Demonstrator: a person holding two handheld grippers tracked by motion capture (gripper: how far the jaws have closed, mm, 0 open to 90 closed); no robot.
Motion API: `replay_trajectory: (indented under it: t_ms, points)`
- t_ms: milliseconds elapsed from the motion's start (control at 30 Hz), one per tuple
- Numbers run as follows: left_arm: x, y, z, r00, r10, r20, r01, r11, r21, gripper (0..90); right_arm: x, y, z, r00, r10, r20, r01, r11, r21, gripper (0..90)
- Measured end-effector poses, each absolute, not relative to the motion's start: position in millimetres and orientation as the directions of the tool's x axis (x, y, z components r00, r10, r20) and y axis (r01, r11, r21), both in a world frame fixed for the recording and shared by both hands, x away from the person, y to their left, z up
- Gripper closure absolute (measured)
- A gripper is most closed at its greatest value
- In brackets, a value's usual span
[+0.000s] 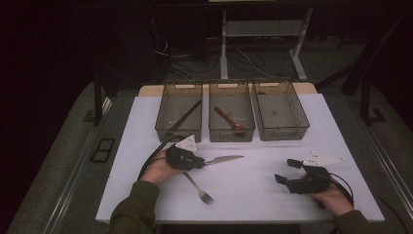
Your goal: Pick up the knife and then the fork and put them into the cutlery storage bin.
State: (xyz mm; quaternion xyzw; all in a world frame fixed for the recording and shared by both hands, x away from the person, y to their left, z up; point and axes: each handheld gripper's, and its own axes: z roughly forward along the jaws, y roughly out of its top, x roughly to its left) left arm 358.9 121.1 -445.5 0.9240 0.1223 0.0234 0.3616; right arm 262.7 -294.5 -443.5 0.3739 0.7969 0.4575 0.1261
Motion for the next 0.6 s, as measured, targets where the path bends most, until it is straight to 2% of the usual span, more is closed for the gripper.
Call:
replay_trajectory:
  t_ms: [300, 600]
  points:
    - [358.8, 118.2, -443.8, 0.958, 0.27, -0.097, 0.265, -0.702, 0.661, 79.3, 262.7, -294.4, -443.5, -0.69, 0.71, 0.141, 0.48, 0.303, 0.824, 19.8]
    - [353.5, 112.1, -439.5, 0.959, 0.268, -0.086, 0.259, -0.719, 0.645, 79.3, 262.5, -295.5, -442.8, -0.687, 0.712, 0.143, 0.481, 0.299, 0.824, 19.9]
